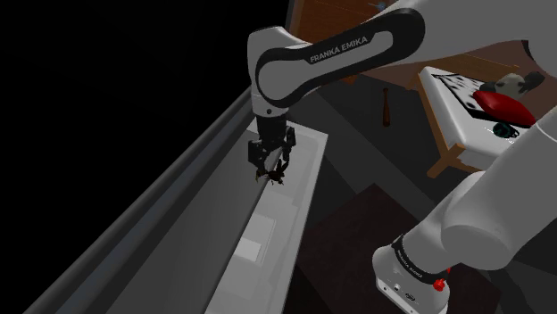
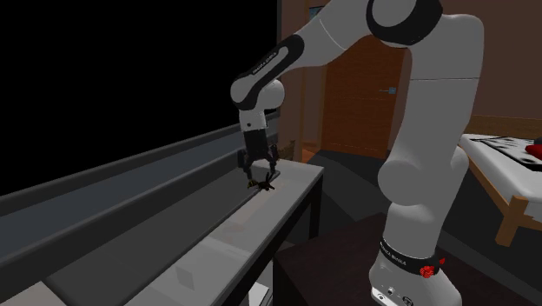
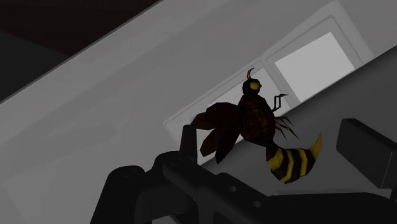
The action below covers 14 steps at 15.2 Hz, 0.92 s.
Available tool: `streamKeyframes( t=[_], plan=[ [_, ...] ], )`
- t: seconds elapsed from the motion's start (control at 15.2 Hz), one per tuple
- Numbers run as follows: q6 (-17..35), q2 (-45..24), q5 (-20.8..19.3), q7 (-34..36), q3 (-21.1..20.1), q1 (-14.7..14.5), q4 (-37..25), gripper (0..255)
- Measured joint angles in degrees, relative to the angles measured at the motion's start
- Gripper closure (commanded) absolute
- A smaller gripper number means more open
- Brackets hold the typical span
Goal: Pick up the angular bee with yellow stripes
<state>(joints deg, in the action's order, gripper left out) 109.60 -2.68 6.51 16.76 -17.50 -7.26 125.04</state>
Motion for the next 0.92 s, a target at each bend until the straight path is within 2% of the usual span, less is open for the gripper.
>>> streamKeyframes(
  t=[0.33,0.4,0.92],
  plan=[
    [3.55,-2.46,-0.55,0.19,-0.04,-0.17,1.20,0],
    [3.82,-2.54,-0.55,0.18,-0.05,-0.17,1.39,255],
    [3.92,-2.49,-0.63,0.23,0.04,-0.12,1.40,255]
  ],
)
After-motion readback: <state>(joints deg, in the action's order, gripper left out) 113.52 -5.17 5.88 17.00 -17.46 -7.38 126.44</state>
